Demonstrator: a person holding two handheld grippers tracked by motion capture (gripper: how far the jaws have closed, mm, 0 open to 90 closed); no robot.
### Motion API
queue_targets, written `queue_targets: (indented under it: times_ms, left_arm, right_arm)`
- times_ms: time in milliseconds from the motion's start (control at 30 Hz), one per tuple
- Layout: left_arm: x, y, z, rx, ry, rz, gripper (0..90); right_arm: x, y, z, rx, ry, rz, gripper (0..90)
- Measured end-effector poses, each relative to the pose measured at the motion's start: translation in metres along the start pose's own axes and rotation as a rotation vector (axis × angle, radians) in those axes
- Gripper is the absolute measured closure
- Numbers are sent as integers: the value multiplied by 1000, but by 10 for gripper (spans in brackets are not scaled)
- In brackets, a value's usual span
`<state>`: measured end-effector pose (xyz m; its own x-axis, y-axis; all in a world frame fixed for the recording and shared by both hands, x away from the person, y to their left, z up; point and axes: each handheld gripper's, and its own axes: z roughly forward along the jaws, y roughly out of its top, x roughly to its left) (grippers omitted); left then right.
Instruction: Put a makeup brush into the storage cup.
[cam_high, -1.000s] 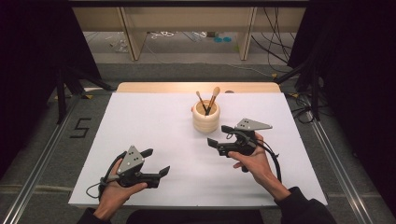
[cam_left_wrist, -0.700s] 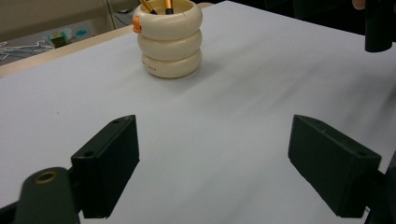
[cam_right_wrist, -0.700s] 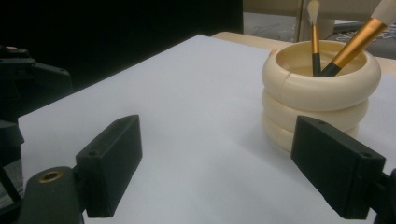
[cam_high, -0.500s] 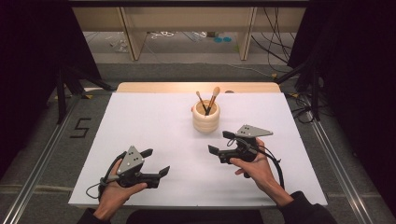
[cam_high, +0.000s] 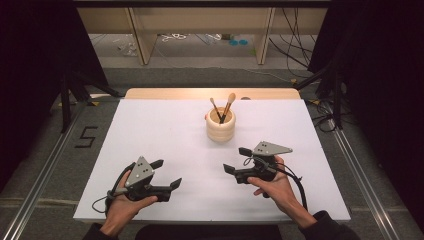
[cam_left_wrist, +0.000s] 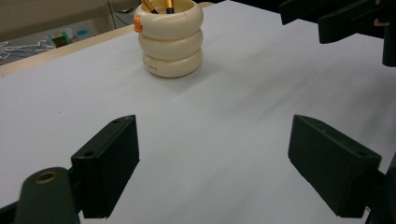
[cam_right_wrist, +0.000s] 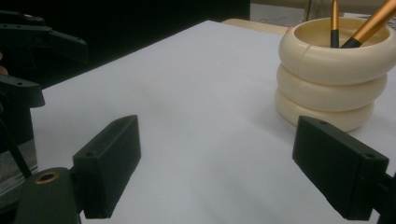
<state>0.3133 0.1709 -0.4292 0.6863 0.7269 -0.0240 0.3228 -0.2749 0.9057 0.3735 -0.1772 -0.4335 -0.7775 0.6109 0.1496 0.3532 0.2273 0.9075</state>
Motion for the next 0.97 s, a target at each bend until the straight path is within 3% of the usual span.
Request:
queue_targets:
  times_ms: [200, 433, 500, 967]
  left_arm:
    - [1, 0, 0, 1, 1, 3, 161]
    - [0, 0, 0, 1, 2, 3, 161]
    - [0, 0, 0, 0, 2, 2, 161]
    - [0, 0, 0, 2, 2, 5, 161]
  right_arm:
    - [5, -5, -7, 7, 7, 15, 160]
    - [9, -10, -13, -12, -4, -8, 160]
    - [8, -11, -13, -35, -8, -23, 160]
    - [7, -11, -14, -40, -18, -22, 160]
